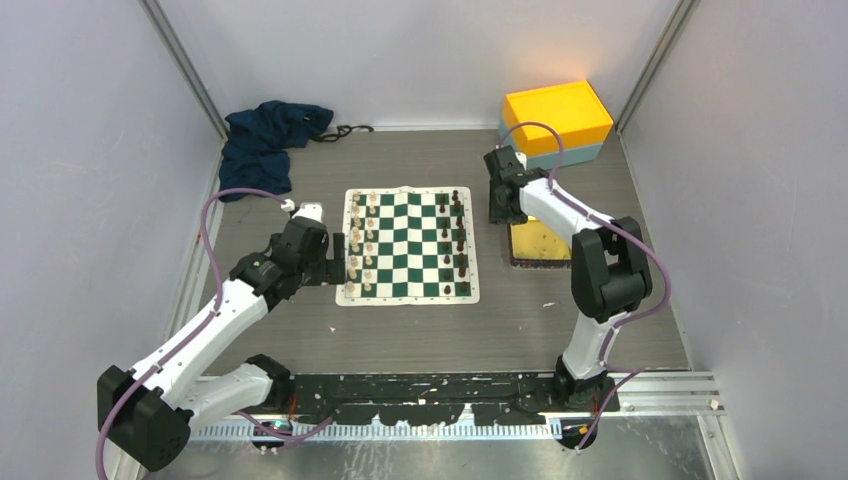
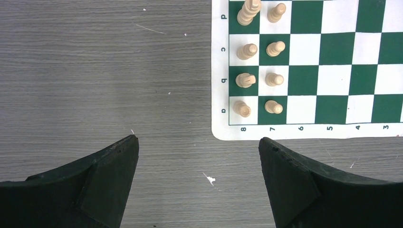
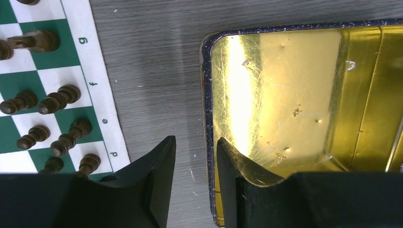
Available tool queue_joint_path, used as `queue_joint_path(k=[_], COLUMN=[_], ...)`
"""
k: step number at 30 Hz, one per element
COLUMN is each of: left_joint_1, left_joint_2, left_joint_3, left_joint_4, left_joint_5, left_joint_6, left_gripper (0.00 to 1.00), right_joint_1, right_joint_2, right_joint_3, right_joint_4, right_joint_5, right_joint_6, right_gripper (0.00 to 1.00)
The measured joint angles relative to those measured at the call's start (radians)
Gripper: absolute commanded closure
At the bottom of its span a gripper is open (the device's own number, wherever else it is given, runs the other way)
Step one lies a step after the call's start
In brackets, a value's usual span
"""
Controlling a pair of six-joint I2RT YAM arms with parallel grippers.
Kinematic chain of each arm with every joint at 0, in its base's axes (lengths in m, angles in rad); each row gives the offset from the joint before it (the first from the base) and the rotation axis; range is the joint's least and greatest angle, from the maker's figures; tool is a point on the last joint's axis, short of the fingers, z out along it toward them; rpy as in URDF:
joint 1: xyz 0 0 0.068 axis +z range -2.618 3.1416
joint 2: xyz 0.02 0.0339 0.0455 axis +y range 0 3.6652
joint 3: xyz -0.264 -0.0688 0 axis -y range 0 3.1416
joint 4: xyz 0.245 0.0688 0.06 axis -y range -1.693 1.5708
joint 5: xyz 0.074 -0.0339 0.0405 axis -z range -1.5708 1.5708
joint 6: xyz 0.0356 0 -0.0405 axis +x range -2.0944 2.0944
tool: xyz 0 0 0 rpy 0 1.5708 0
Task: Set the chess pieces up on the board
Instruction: Pick up the storage box at the center of the board.
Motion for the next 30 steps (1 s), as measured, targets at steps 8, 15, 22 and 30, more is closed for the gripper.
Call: queue_joint_path(k=[8, 15, 22, 30], left_joint_1=[0.0, 0.0, 0.0, 0.0], left_joint_2=[0.005, 0.01, 0.01, 0.011], left_joint_3=[0.002, 0.002, 0.003, 0.003], left_joint_4=[-0.001, -0.008, -0.011, -0.014], left_joint_5=[-0.004, -0.012, -0.017, -0.021], left_joint_6=[0.0, 0.0, 0.0, 0.0], left_gripper=[0.02, 0.02, 0.02, 0.02], right_joint_1=[-0.037, -0.068, -0.08, -0.088], right_joint_2=[0.042, 0.075, 0.085, 0.095], right_joint_3=[-0.018, -0.024, -0.024, -0.012], right_joint_4=[0.025, 0.043, 0.063, 0.068], right_joint_5=[-0.023, -0.051, -0.068, -0.075], right_joint_6=[0.0, 0.002, 0.005, 0.005], right_gripper=[0.62, 0.83, 0.91, 0.94])
